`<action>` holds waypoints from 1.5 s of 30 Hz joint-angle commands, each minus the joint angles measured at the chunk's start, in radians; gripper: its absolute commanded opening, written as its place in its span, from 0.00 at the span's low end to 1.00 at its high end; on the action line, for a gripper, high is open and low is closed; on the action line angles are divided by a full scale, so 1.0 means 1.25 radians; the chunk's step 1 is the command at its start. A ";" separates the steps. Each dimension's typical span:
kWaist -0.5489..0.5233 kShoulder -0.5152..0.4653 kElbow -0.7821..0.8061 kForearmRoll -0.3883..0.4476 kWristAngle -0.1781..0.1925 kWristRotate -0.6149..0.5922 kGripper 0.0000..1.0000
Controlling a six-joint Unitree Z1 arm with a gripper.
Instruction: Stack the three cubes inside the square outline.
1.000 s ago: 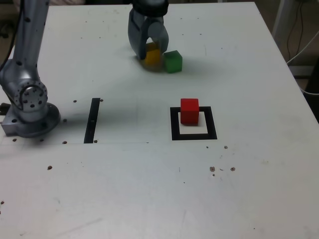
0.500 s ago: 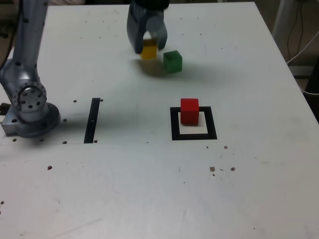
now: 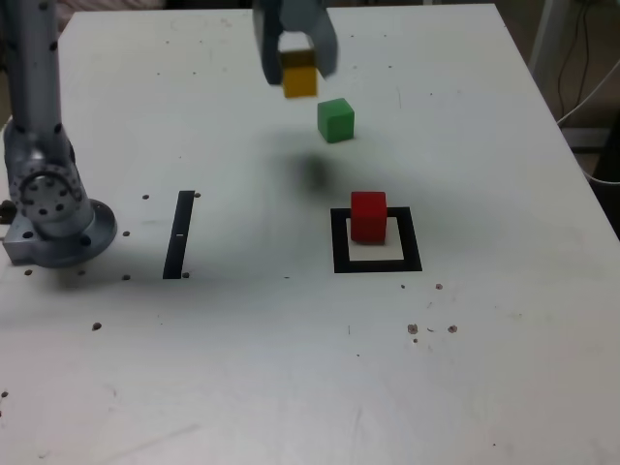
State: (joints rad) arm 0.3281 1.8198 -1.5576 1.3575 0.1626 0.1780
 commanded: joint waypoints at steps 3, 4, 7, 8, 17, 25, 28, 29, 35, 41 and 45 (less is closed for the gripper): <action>-0.160 -0.002 0.025 -0.032 -0.009 -0.092 0.12; -0.189 -0.002 0.033 -0.039 -0.014 -0.113 0.12; -0.255 0.005 0.047 -0.058 -0.030 -0.163 0.12; -0.269 0.009 0.047 -0.061 -0.036 -0.173 0.12; -0.314 0.051 0.035 -0.076 -0.046 -0.203 0.12; -0.316 0.067 0.031 -0.090 -0.029 -0.202 0.12; -0.316 0.072 0.029 -0.096 -0.027 -0.201 0.12; -0.316 0.075 0.028 -0.098 -0.026 -0.200 0.12; -0.316 0.100 0.018 -0.102 -0.023 -0.200 0.12; -0.316 0.108 0.017 -0.101 -0.026 -0.200 0.12; -0.316 0.114 0.018 -0.101 -0.028 -0.200 0.17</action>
State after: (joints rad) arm -0.0673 1.9545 -1.5352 1.2319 0.1295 -0.0736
